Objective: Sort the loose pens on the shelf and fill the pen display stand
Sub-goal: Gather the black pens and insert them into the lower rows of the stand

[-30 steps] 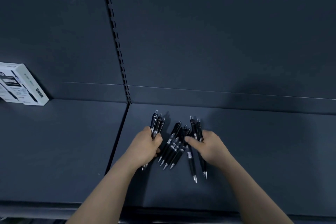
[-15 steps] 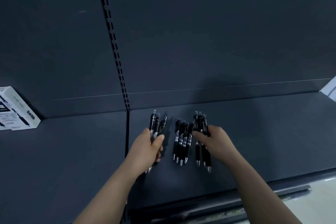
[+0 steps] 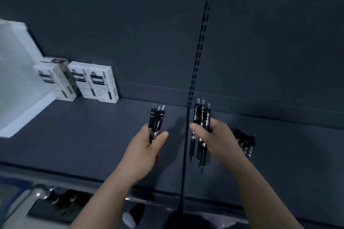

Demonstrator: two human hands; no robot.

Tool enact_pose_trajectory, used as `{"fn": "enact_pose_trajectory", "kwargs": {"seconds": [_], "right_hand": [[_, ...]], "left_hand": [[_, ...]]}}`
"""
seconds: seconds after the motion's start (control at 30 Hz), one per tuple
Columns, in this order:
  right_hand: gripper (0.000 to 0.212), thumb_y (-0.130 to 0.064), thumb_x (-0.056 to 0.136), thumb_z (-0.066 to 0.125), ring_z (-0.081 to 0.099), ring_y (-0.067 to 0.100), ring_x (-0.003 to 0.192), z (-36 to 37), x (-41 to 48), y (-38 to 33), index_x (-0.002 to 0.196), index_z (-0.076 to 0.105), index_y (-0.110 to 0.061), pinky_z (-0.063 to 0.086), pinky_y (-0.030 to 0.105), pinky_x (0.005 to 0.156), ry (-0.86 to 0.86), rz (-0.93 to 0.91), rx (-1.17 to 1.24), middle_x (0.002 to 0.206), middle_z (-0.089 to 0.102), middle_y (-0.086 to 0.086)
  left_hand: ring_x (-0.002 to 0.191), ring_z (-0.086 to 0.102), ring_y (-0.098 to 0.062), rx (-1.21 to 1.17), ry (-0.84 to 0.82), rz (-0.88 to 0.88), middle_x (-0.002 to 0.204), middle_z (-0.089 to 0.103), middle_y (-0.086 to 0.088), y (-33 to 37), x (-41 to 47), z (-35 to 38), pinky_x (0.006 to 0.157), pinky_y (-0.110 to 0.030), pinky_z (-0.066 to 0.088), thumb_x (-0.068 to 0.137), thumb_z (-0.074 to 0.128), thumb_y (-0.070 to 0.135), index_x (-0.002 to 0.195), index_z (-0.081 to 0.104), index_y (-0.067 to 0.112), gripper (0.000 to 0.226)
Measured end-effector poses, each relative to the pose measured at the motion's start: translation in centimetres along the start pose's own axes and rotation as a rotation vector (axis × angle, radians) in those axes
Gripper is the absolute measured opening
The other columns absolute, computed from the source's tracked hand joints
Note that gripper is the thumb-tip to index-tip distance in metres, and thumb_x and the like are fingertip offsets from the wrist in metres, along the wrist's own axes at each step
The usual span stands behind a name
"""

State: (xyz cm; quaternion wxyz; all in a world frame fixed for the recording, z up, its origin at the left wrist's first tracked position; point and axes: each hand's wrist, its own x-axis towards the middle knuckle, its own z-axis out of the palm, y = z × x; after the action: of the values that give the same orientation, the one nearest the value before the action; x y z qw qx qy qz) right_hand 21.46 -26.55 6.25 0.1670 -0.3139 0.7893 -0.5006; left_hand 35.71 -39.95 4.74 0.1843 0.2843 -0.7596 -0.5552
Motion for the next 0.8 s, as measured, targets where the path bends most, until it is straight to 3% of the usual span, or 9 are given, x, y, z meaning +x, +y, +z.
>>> {"fn": "enact_pose_trajectory", "kwargs": {"seconds": [0.1, 0.27, 0.57, 0.7, 0.8], "right_hand": [[0.036, -0.025, 0.092, 0.062, 0.033, 0.010, 0.048, 4.1, -0.2, -1.7, 0.065, 0.042, -0.014, 0.029, 0.016, 0.047, -0.144, -0.060, 0.080, 0.053, 0.038, -0.006], [0.030, -0.026, 0.093, 0.061, 0.039, 0.003, 0.049, 11.0, 0.2, -5.1, 0.069, 0.051, -0.011, 0.033, 0.012, 0.049, -0.290, -0.117, 0.107, 0.055, 0.045, -0.012], [0.021, -0.032, 0.092, 0.063, 0.051, -0.002, 0.054, 26.4, 1.2, -13.6, 0.074, 0.060, -0.021, 0.040, 0.009, 0.054, -0.401, -0.172, 0.125, 0.061, 0.057, -0.014], [0.019, -0.036, 0.089, 0.065, 0.065, 0.012, 0.069, 33.9, 1.3, -18.4, 0.089, 0.068, -0.017, 0.053, 0.025, 0.066, -0.435, -0.149, 0.199, 0.079, 0.070, -0.001], [0.020, -0.036, 0.088, 0.066, 0.053, 0.003, 0.056, 38.6, 1.4, -20.8, 0.083, 0.066, -0.017, 0.046, 0.020, 0.056, -0.440, -0.091, 0.240, 0.061, 0.059, -0.012]], "left_hand": [[0.055, 0.046, -0.007, -0.021, 0.079, -0.015, 0.058, 0.047, 0.014, -1.7, -1.7, -3.7, 0.062, -0.031, 0.044, 0.094, 0.055, 0.035, 0.084, 0.051, 0.029, 0.012], [0.044, 0.035, -0.004, -0.119, 0.206, -0.043, 0.049, 0.039, 0.015, -3.4, -4.1, -9.9, 0.050, -0.027, 0.031, 0.091, 0.058, 0.041, 0.060, 0.052, 0.044, 0.032], [0.041, 0.040, -0.011, -0.123, 0.403, -0.087, 0.045, 0.044, 0.009, -7.1, -6.2, -25.5, 0.049, -0.030, 0.036, 0.079, 0.073, 0.036, 0.069, 0.049, 0.017, 0.032], [0.040, 0.043, -0.002, -0.114, 0.408, -0.127, 0.045, 0.049, 0.015, -9.0, -6.7, -32.7, 0.047, -0.020, 0.037, 0.075, 0.078, 0.033, 0.074, 0.055, 0.016, 0.029], [0.039, 0.040, -0.005, -0.133, 0.382, -0.116, 0.044, 0.048, 0.013, -10.1, -6.6, -37.0, 0.043, -0.020, 0.035, 0.075, 0.080, 0.026, 0.072, 0.050, 0.015, 0.031]]}}
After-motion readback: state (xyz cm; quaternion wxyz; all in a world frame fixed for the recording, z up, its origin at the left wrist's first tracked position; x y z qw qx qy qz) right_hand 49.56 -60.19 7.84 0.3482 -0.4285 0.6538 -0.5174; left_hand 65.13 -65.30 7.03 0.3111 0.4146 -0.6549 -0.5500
